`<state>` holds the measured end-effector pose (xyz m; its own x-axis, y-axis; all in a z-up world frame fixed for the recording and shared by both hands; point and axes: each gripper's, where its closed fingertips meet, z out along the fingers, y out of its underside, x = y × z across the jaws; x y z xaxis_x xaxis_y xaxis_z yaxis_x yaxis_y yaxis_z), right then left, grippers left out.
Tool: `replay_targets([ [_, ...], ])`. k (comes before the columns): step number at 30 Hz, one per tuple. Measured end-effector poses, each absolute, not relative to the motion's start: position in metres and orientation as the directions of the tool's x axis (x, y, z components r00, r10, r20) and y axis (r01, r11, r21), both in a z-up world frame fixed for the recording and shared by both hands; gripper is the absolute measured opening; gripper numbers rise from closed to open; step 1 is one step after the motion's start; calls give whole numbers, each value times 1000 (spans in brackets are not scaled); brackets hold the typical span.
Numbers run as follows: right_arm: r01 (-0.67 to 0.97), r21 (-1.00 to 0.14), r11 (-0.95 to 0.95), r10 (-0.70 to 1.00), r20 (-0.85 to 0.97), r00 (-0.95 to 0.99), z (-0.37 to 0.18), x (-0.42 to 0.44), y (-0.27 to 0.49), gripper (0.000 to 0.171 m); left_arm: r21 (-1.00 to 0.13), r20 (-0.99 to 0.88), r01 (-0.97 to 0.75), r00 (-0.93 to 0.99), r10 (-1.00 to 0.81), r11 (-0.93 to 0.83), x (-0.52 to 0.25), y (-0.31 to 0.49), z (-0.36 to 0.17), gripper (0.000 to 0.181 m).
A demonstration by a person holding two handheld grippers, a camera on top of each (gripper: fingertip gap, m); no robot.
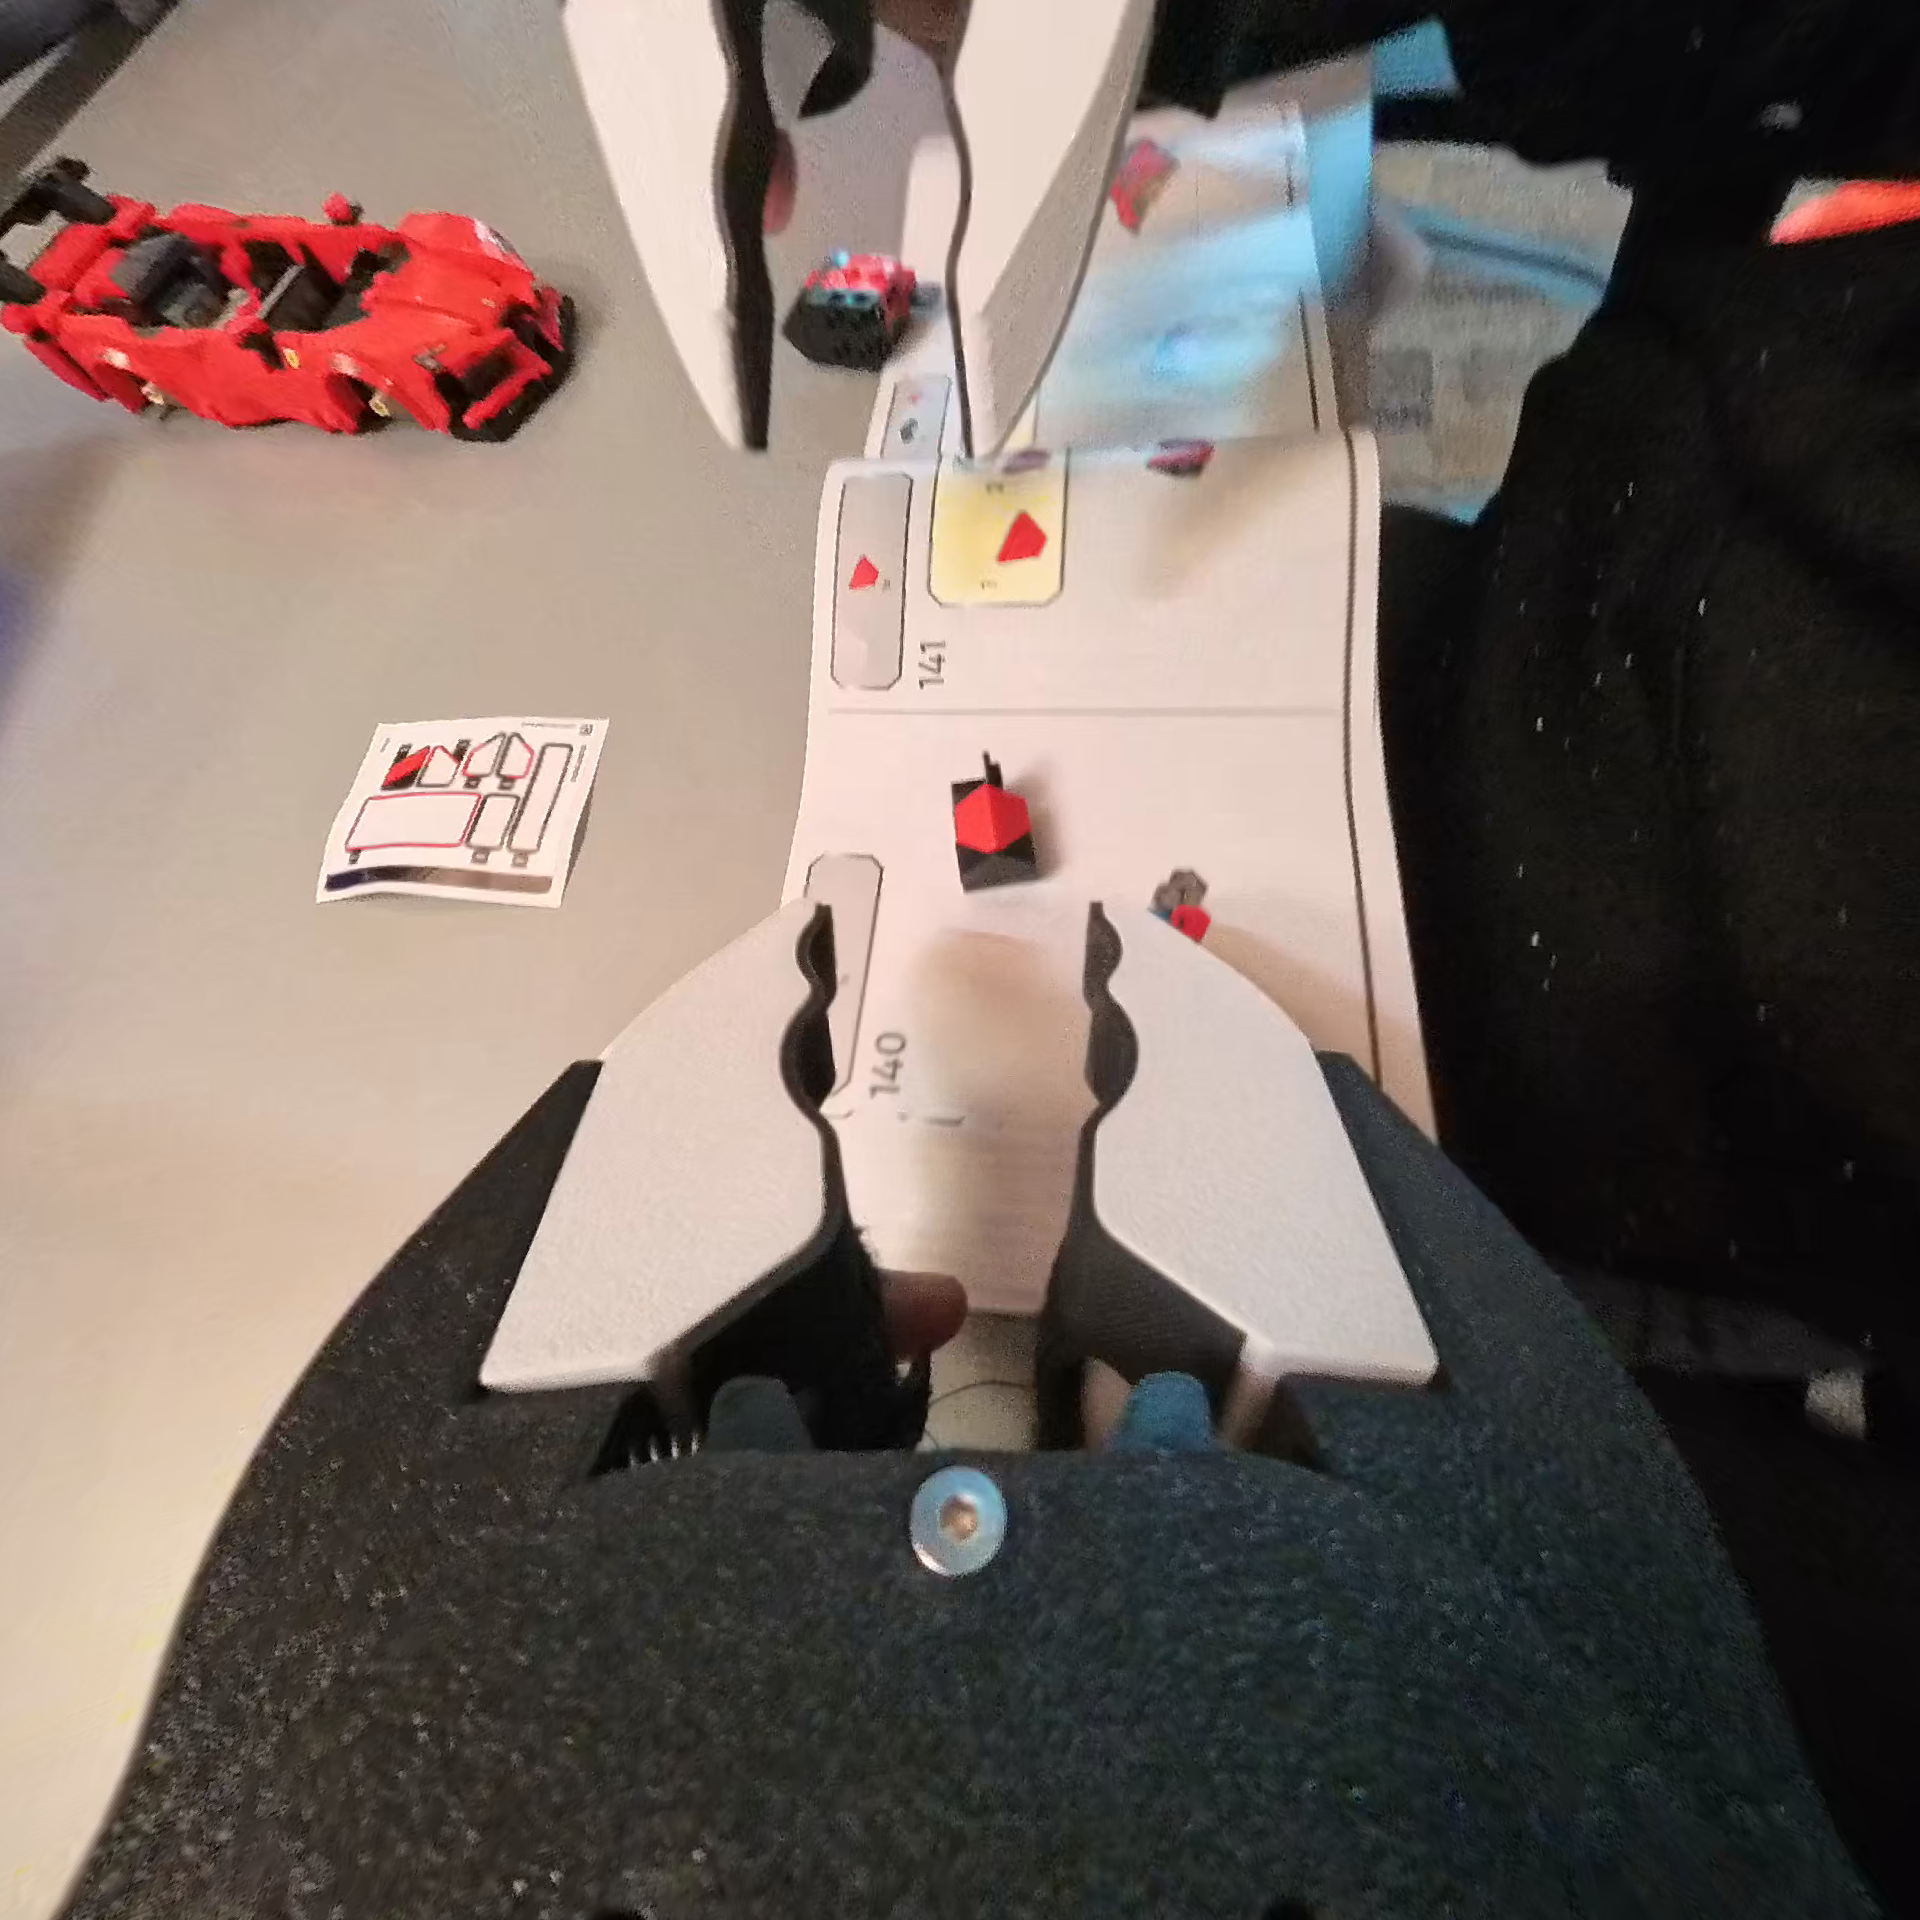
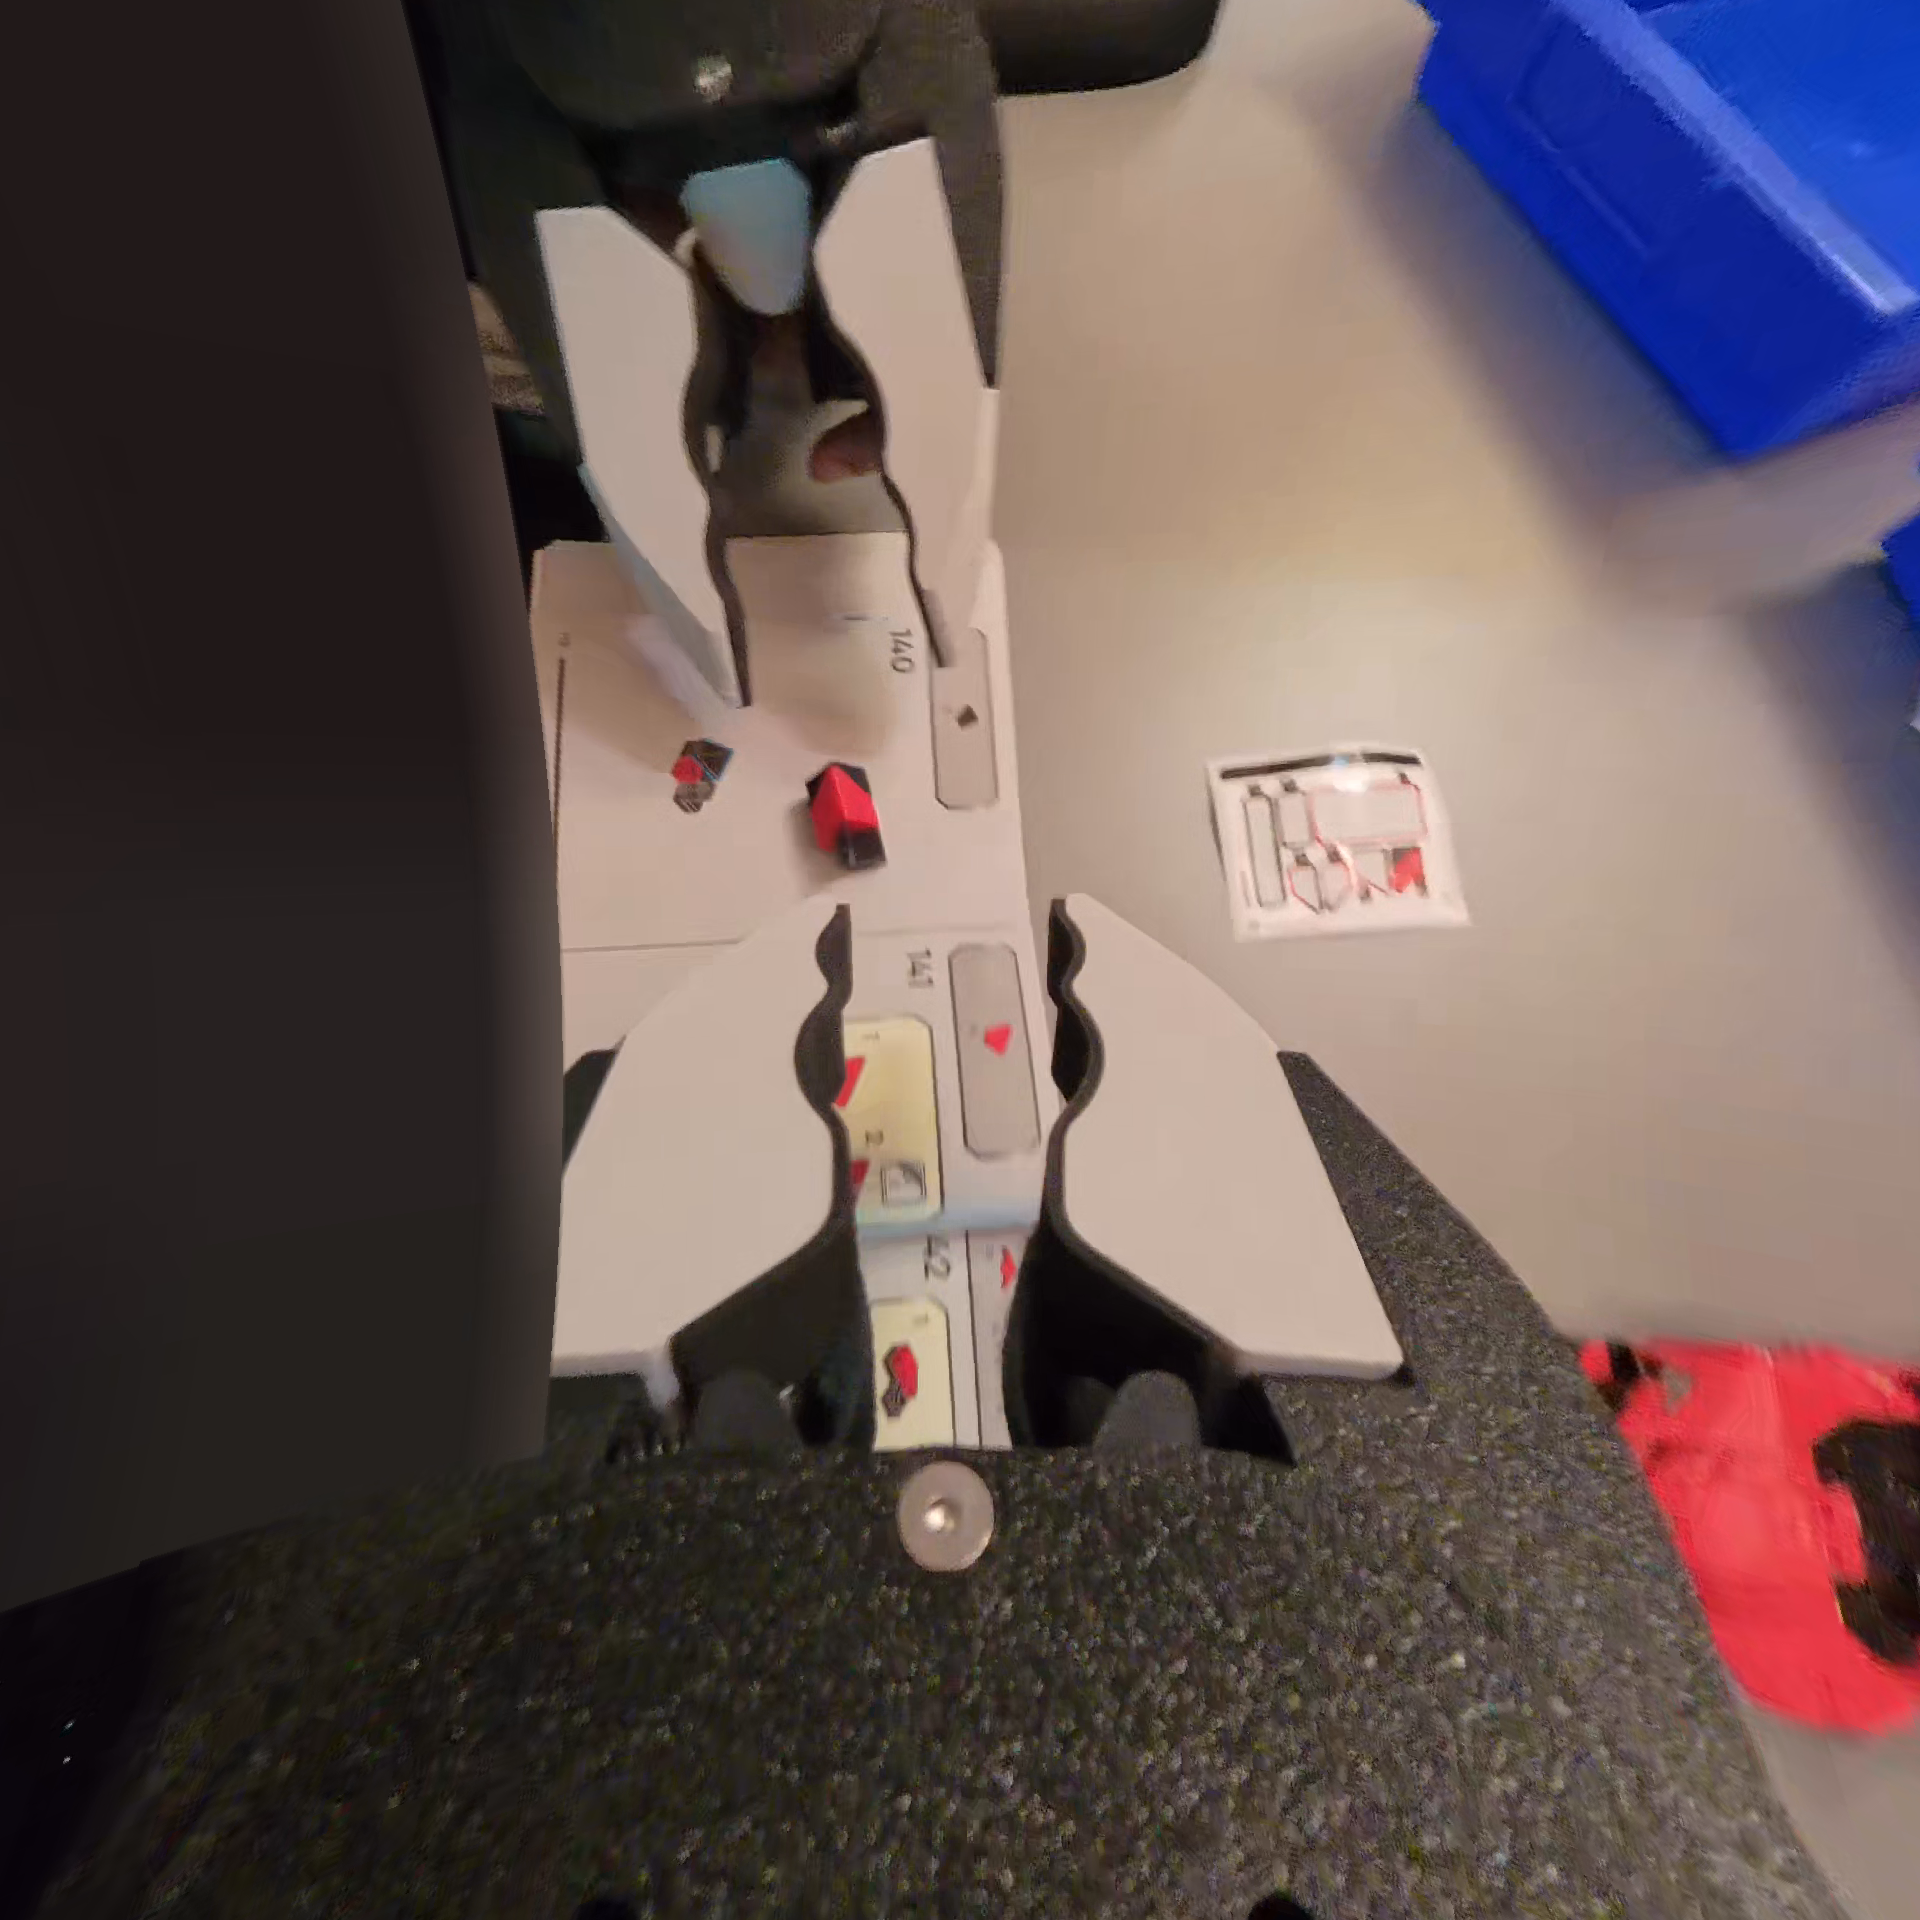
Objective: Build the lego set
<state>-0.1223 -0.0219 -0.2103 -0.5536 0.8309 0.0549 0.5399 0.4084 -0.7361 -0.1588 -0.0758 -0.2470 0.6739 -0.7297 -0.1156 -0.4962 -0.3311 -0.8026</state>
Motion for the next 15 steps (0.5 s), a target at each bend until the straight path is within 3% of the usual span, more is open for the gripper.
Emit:
replay_targets([
  [5, 537, -775, 334, 873, 40, -485, -204, -91, -10, 34, -786, -69, -459, 730, -679, -414, -148, -66, -260, 34],
  [8, 562, -761, 325, 892, 50, -449, -212, -72, -2, 34, -758, -33, -463, 732, -681, -461, -144, -65, -267, 34],
  [12, 594, -750, 291, 899, 2, -438, -225, -49, 0, 33, -751, -18, -463, 726, -687, -471, -139, -63, -267, 17],
  [15, 640, -694, 329, 870, -41, -492, -244, -30, -7, 28, -741, -7, -466, 726, -688, -483, -138, -63, -267, 16],
])
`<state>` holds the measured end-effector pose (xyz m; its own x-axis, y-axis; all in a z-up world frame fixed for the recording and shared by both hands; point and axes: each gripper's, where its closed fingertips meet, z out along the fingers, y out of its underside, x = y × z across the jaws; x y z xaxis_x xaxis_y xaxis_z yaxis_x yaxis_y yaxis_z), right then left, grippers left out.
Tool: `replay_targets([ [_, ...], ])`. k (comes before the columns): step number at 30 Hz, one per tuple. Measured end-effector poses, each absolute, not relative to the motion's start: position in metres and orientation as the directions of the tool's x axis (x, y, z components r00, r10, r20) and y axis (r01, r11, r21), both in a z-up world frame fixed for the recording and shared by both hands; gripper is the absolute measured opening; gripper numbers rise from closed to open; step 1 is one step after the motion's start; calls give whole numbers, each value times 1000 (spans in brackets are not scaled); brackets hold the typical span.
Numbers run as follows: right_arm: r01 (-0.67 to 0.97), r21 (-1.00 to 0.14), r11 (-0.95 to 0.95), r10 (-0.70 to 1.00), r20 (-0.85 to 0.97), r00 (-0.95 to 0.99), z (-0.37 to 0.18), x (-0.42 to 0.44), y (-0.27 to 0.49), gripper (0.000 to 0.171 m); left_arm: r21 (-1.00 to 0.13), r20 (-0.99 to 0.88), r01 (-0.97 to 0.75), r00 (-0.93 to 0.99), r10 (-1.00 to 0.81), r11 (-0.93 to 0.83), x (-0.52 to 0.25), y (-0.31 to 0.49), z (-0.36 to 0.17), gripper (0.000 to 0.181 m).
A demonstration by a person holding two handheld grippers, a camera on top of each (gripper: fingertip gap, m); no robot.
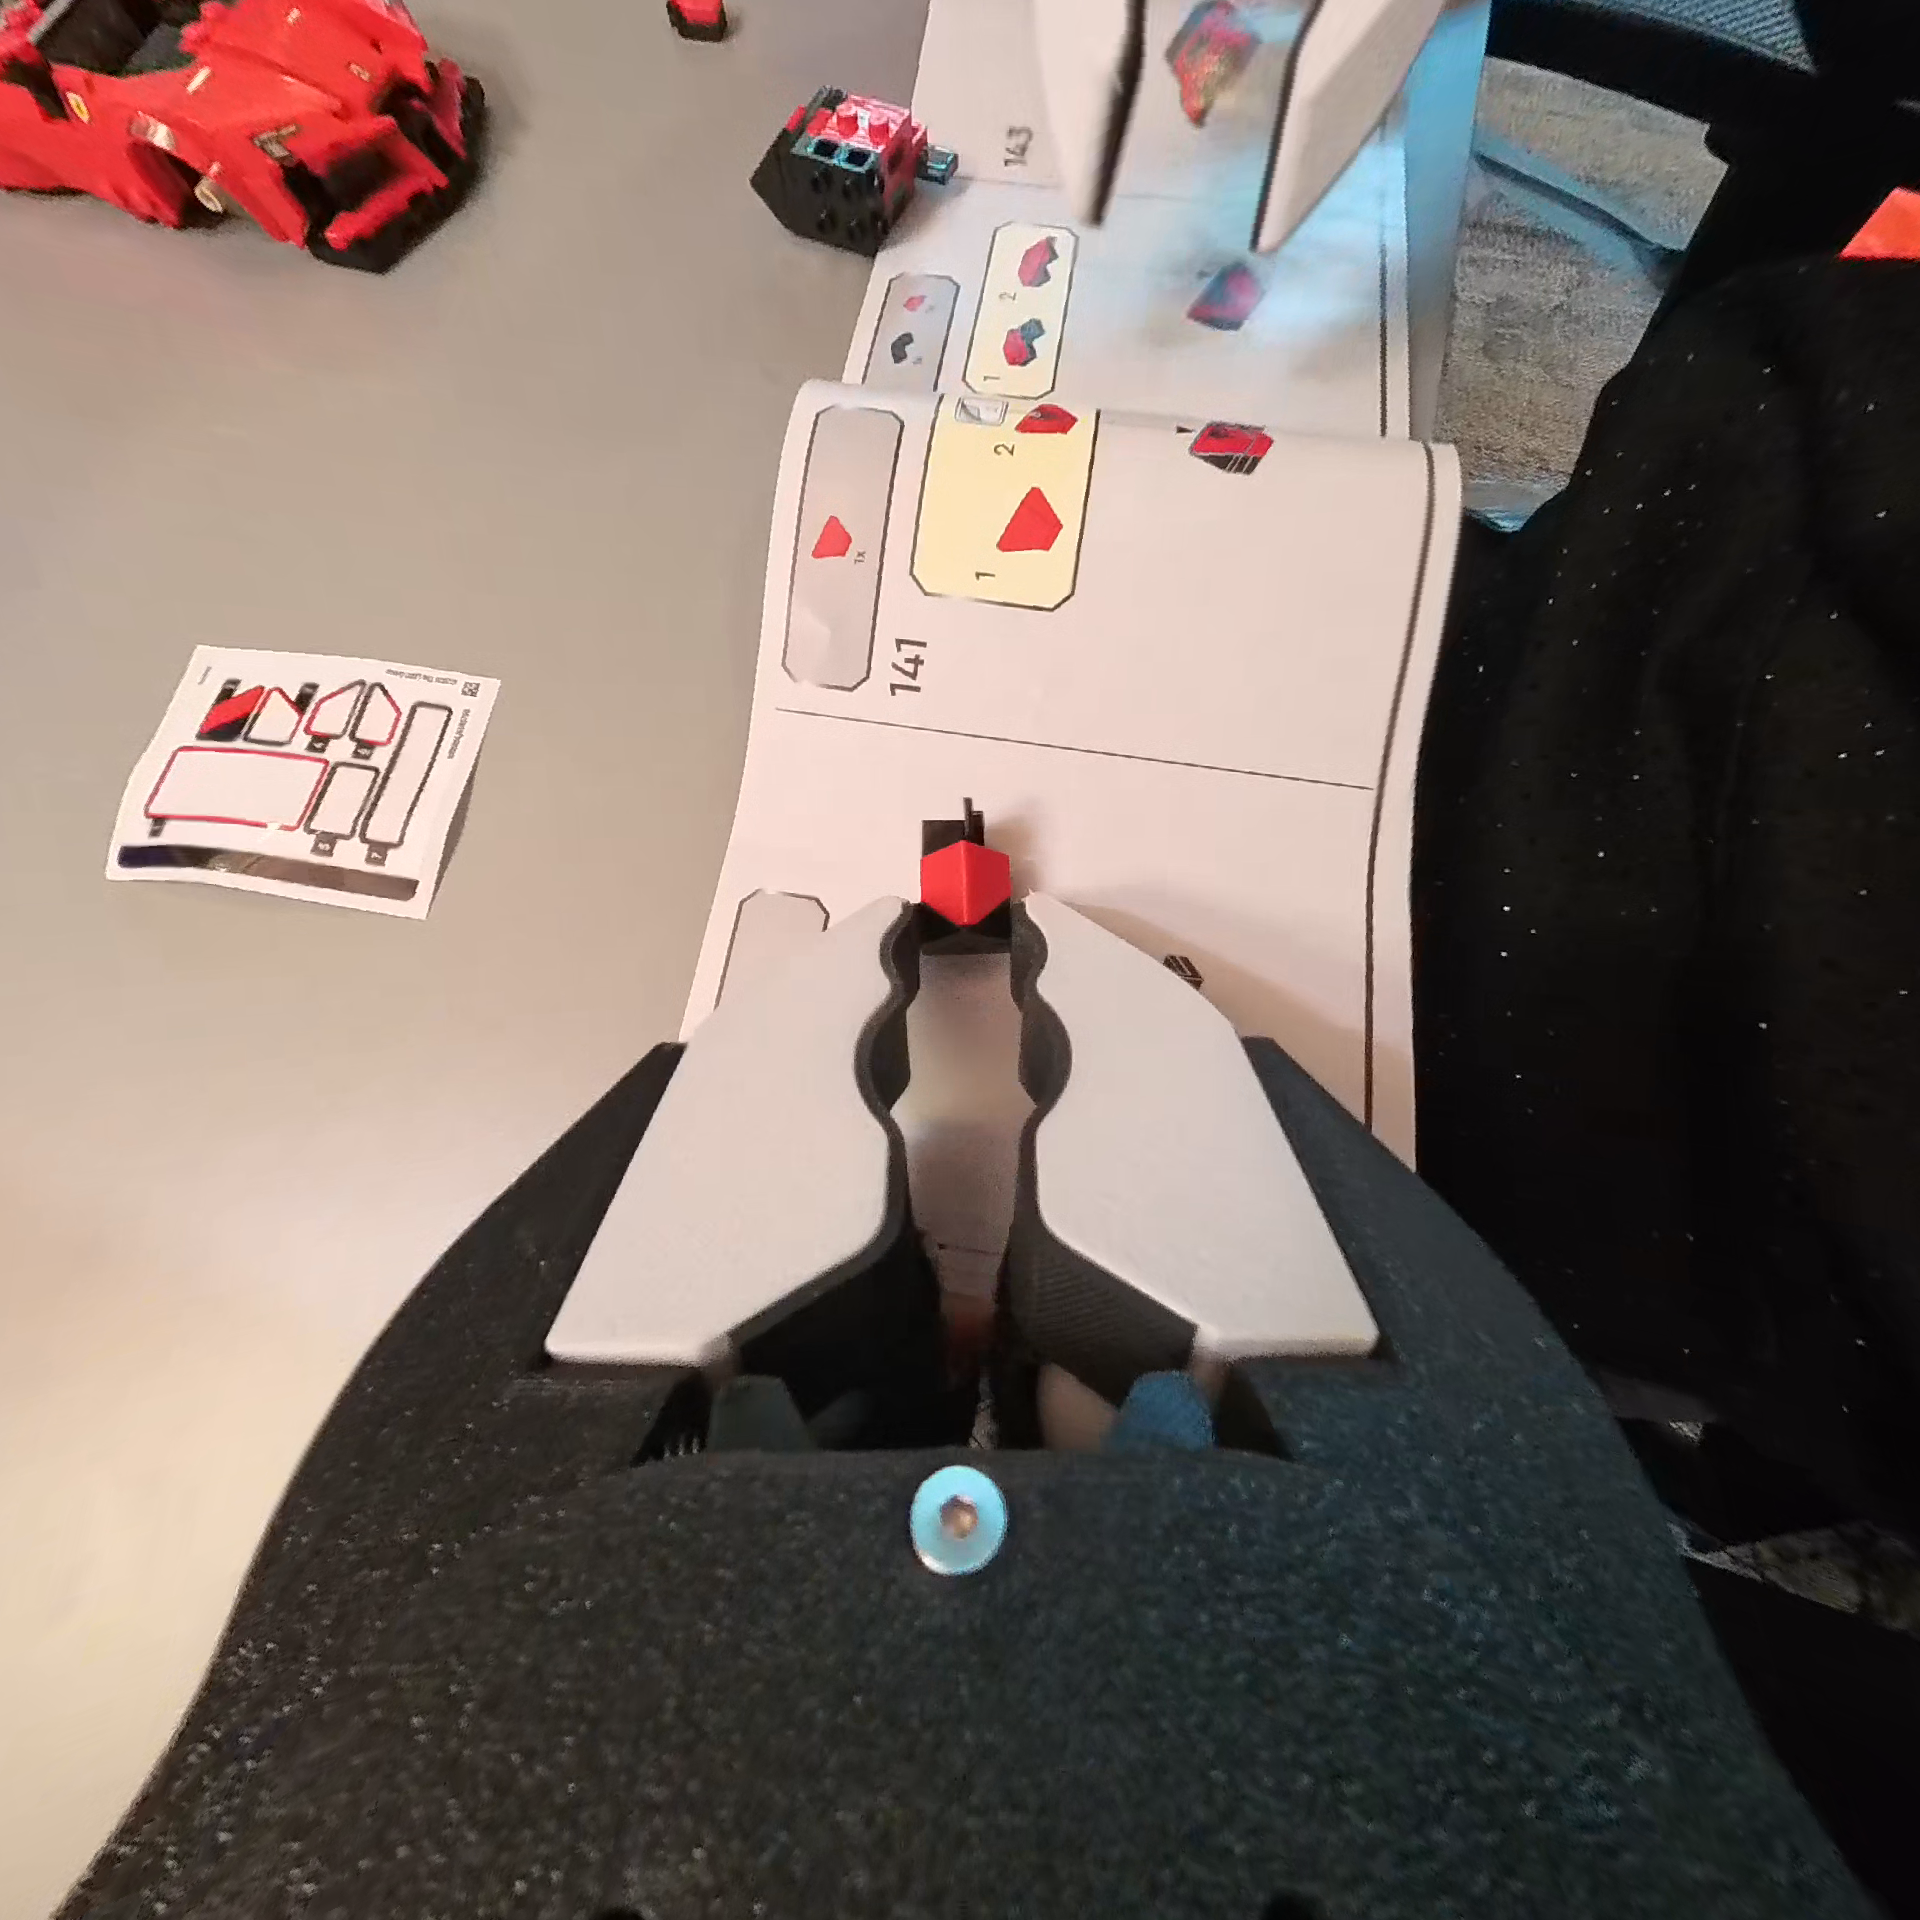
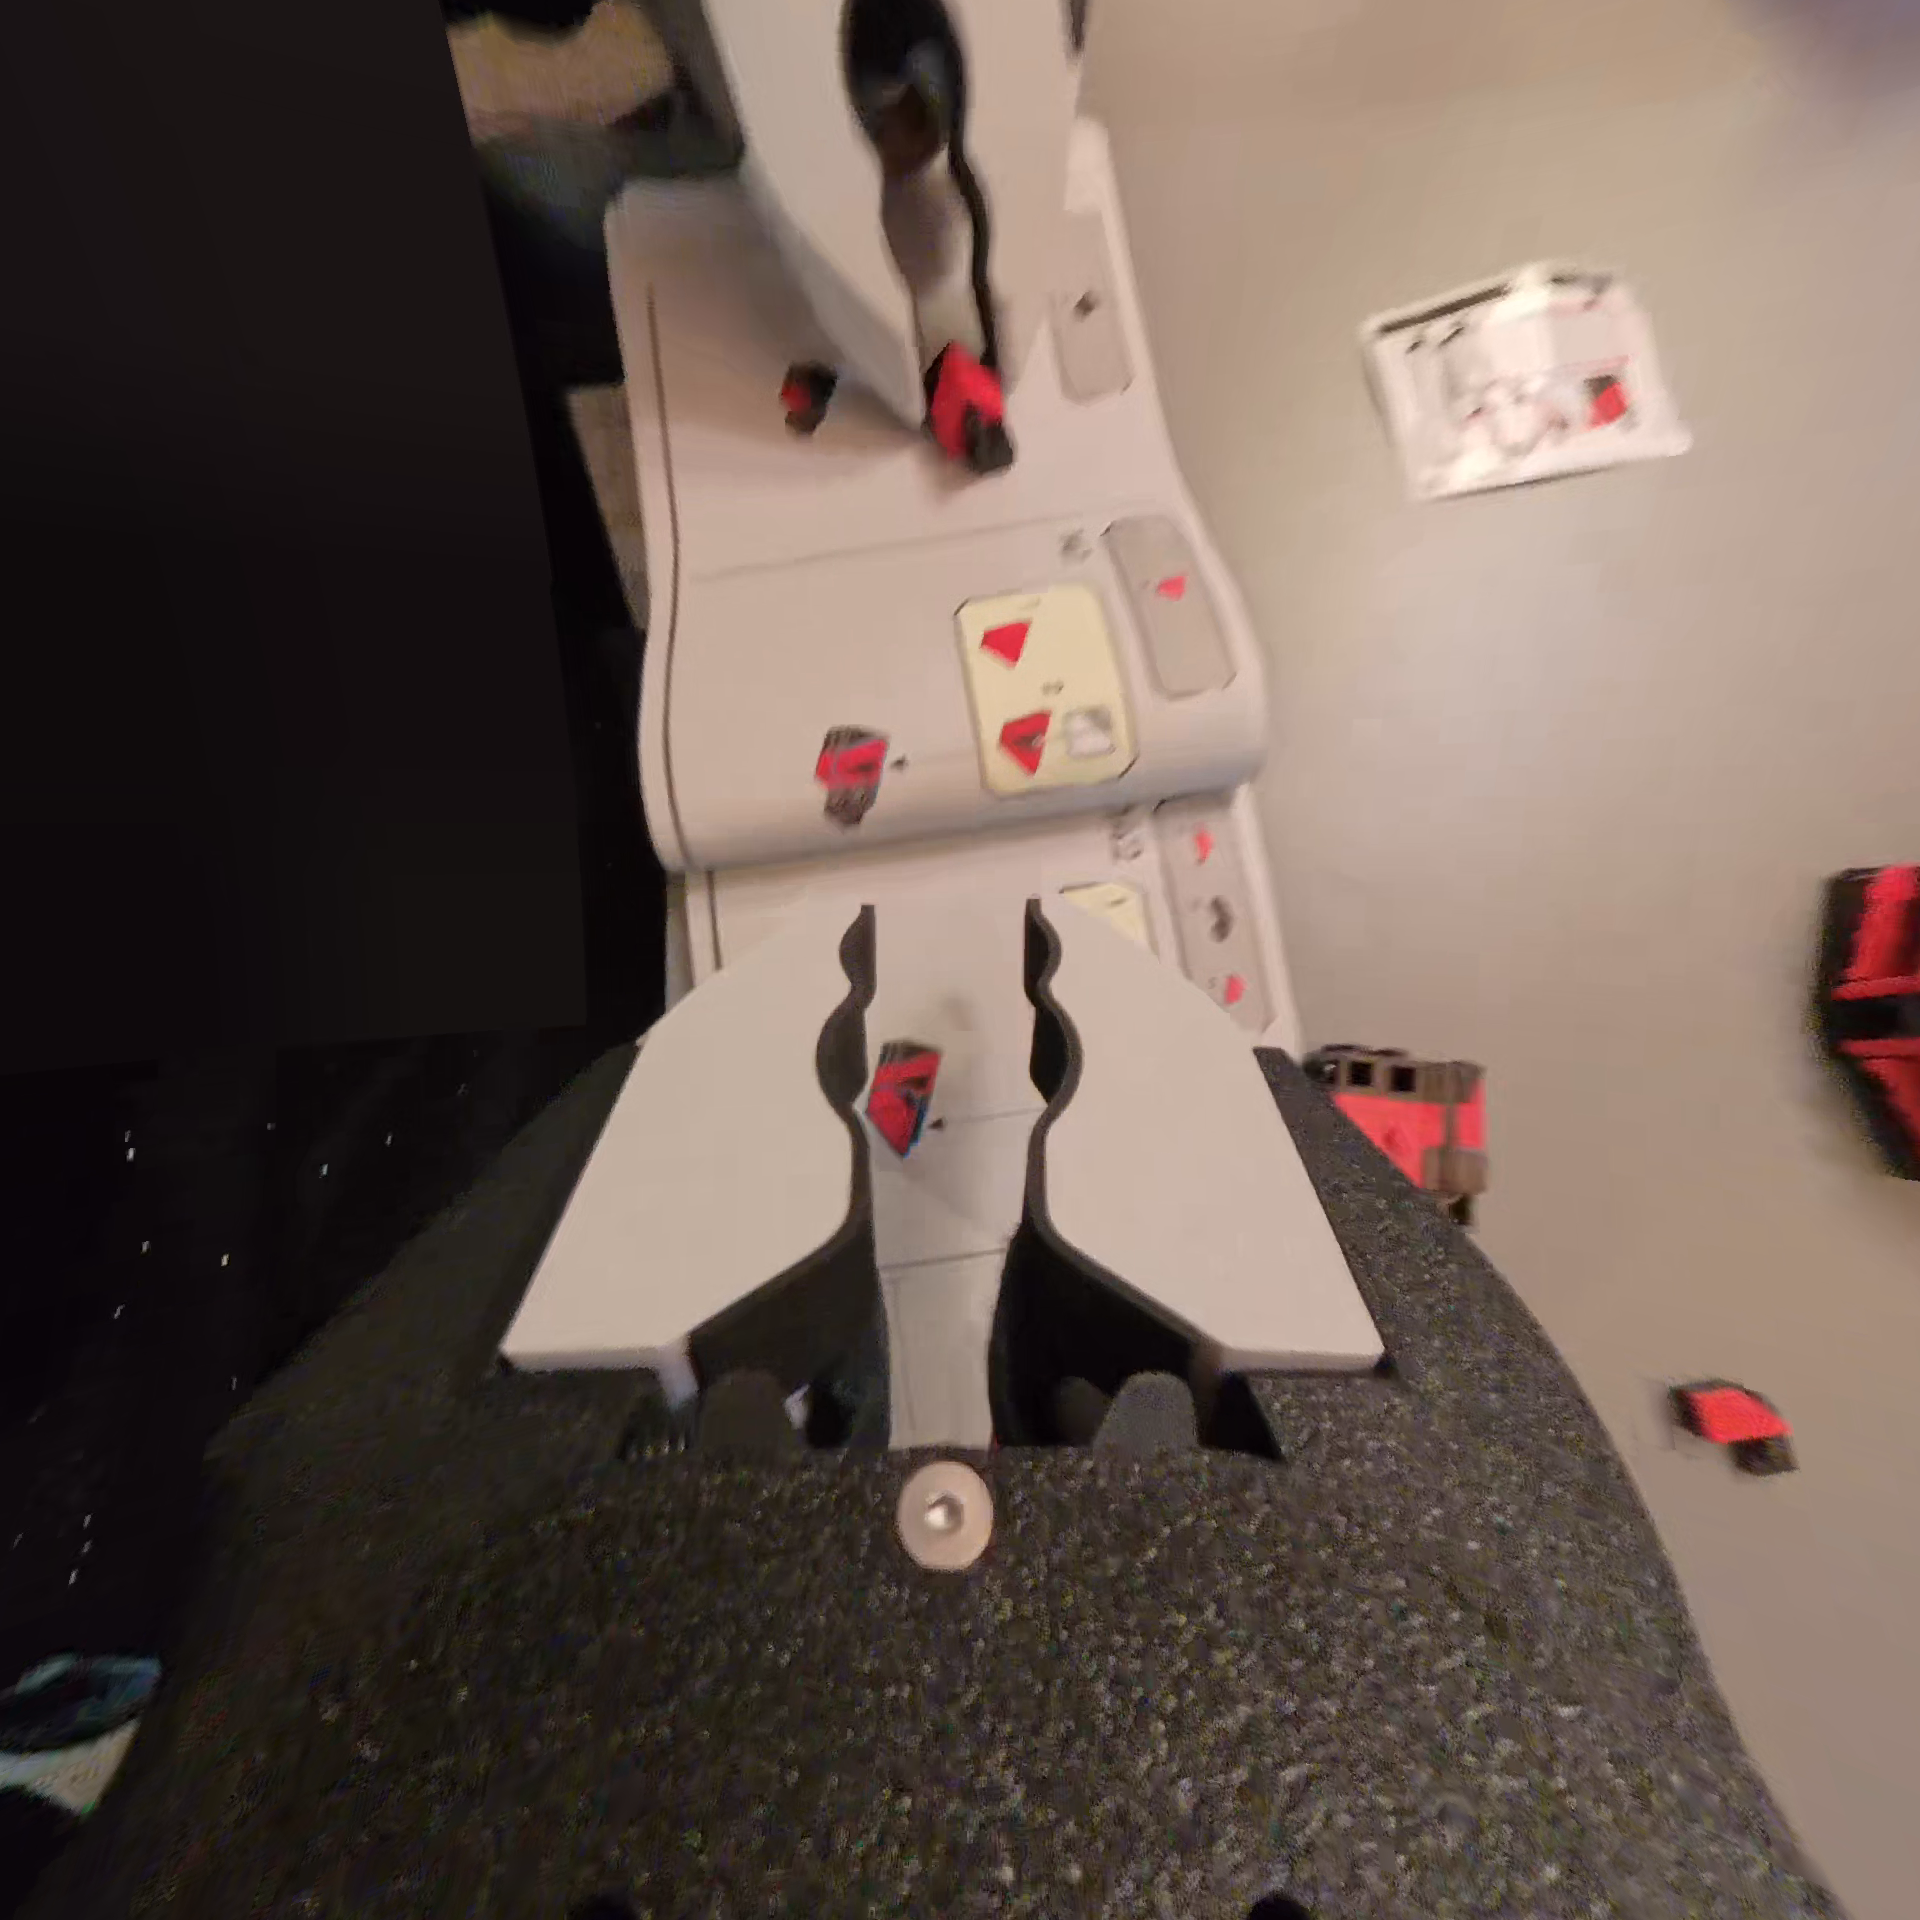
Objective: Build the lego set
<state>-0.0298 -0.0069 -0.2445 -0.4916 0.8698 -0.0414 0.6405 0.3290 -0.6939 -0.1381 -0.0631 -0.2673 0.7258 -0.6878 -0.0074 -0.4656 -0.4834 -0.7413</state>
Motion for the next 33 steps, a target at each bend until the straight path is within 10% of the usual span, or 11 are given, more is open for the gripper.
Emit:
replay_targets([
  [23, 570, -737, 363, 831, -21, -556, -264, -61, -42, 9, -818, -43, -406, 749, -661, -407, -138, -51, -234, 16],
  [33, 518, -825, 226, 882, -53, -469, -228, -43, -13, 30, -828, 0, -431, 640, -768, -359, -94, -33, -223, 16],
])
